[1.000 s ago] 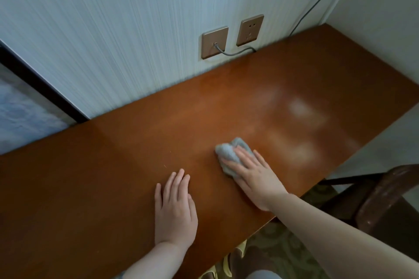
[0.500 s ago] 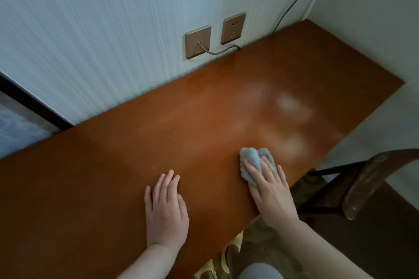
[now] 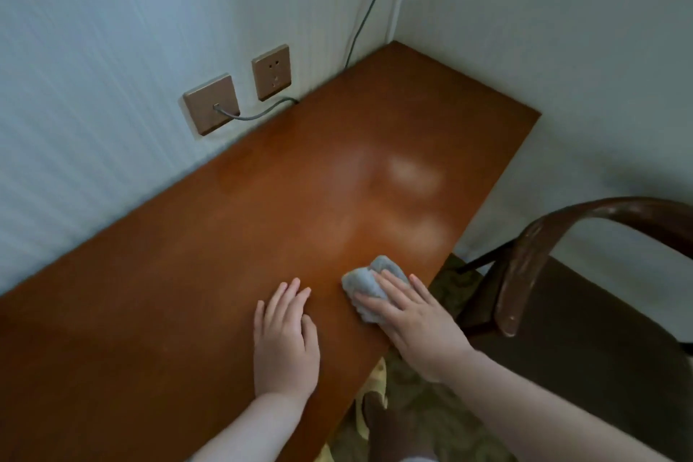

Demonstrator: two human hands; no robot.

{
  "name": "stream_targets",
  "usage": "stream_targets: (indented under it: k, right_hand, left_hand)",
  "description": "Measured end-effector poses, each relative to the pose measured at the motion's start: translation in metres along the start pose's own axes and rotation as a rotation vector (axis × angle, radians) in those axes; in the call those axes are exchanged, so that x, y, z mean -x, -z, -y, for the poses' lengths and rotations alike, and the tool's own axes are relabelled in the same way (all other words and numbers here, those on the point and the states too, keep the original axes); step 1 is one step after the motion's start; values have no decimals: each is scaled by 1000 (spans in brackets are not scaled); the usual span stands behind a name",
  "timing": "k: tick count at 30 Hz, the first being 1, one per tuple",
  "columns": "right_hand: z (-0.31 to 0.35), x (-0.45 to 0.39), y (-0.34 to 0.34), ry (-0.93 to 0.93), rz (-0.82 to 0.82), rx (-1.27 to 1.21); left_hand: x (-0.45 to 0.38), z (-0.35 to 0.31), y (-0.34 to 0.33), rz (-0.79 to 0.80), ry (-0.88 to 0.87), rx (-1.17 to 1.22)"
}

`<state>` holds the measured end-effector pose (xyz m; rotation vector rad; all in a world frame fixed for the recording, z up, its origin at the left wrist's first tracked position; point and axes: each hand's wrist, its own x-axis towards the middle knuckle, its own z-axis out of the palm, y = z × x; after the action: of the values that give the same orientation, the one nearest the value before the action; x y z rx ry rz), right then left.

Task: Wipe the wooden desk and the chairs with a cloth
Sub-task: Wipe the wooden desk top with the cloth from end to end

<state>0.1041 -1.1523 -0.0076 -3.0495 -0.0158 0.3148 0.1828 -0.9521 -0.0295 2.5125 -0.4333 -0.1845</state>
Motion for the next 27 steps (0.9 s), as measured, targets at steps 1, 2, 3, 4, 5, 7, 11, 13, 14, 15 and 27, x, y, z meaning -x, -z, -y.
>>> stream_targets:
  k: [1,2,3,4,5,7,11,13,14,15,27]
  right_hand:
    - [-11,-16,5,-107,-24,-74]
    - [-12,-32,10,-230,-44,-141]
    - [-4,-46,11,-344,-79,-203]
    - [12,-56,11,-452,-131,-256]
    - [31,-59,7,-520,-173,-281]
    - [67,-42,-7,-433,-262,-296]
    - [38,22,-20,87,-42,-203]
    - [-9,23,-19,160,-29,-139]
    - [-29,12,-17,126,-52,-105]
    - [-44,-3,-12,53,-74,-102]
    - [5,-24,-4,315,66,-151]
  left_hand:
    - [-1,-2,-1,10,11,-59]
    - [-2,-4,-1,18,17,-109]
    - [-1,-5,-2,22,17,-147]
    - [-1,-5,-3,25,13,-174]
    - [-1,-5,-4,26,12,-194]
    - [-3,-3,-5,23,9,-219]
    - [-3,0,-8,17,-33,-228]
    - [-3,-1,-7,25,-17,-225]
    - [-4,-2,-7,25,-11,-227]
    - [-4,-3,-6,29,-10,-232]
    - [-40,19,17,-2,-276,-224]
